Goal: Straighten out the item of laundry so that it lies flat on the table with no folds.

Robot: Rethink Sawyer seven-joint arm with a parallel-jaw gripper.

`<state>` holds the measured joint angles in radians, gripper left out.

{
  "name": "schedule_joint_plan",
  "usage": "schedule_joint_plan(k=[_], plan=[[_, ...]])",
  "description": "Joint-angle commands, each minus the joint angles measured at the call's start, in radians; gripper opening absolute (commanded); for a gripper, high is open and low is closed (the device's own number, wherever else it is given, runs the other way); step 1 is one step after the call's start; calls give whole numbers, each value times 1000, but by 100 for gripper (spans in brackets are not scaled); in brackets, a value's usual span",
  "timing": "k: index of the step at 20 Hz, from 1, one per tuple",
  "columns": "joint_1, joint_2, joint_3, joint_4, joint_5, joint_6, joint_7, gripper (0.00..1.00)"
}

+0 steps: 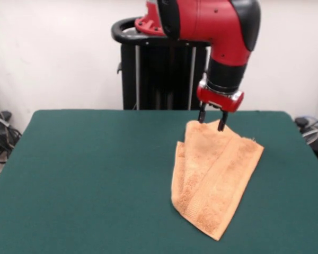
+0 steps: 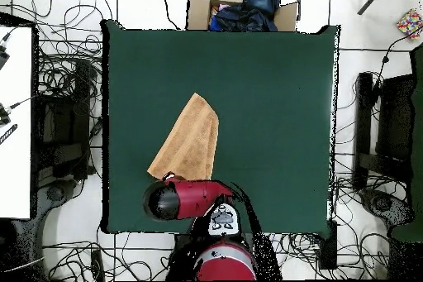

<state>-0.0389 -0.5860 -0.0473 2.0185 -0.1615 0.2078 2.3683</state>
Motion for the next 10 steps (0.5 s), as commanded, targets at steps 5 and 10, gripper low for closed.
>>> schedule_joint_plan(k=[5, 10], plan=[[-169, -7, 217, -9, -270, 108, -255, 100], [-196, -24, 264, -6, -325, 140, -213, 100]])
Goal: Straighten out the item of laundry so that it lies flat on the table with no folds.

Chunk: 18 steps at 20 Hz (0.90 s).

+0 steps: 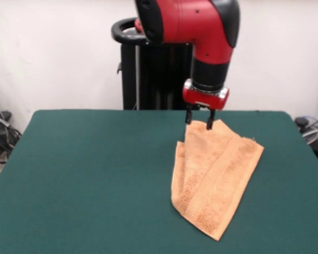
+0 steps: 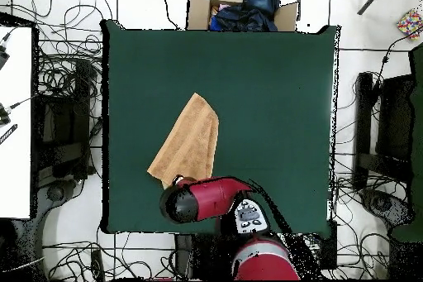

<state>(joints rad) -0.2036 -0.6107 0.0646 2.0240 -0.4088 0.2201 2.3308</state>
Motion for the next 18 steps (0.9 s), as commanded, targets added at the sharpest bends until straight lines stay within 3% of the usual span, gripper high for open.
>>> schedule_joint_plan(k=[1, 6, 10, 18], plan=[[-33, 6, 151, -11, -76, 125, -153, 100], [-39, 31, 153, -33, -88, 122, -104, 100], [-23, 35, 161, -25, -41, 104, -28, 100], [114, 13, 131, -52, 28, 138, 67, 100]])
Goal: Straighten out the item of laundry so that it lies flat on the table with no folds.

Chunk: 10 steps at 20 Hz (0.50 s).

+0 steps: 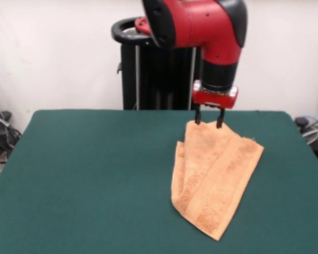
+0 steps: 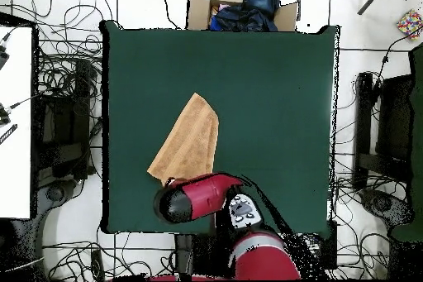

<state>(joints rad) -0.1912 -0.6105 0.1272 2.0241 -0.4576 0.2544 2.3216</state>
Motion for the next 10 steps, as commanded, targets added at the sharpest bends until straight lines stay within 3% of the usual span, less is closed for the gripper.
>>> schedule_joint_plan(k=[1, 10], plan=[[115, 15, 66, -59, 81, 102, 81, 100], [258, 51, 3, -115, 151, 76, 140, 100]])
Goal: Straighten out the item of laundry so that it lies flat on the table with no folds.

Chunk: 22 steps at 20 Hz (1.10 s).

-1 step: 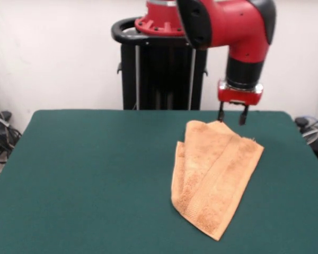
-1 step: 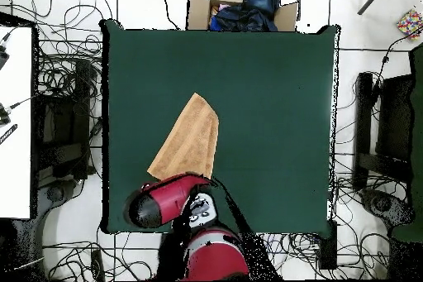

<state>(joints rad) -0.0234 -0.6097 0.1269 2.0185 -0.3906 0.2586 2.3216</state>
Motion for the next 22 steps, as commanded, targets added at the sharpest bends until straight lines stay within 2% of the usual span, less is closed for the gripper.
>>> schedule_joint_plan(k=[1, 4, 6, 7, 10, 12, 14, 18, 22], plan=[[112, 60, -11, -123, 92, 68, 151, 100], [163, 88, -45, -169, 109, 75, 159, 100], [161, 95, -36, -174, 119, 82, 142, 100], [170, 99, -46, -174, 136, 79, 137, 0], [186, 106, -64, -183, 136, 16, 160, 0], [228, 112, -102, -219, 136, -15, 174, 0], [256, 114, -126, -254, 129, -7, 163, 0], [305, 101, -180, -307, 67, -57, 115, 0], [300, 93, -168, -310, 81, -45, 101, 0]])
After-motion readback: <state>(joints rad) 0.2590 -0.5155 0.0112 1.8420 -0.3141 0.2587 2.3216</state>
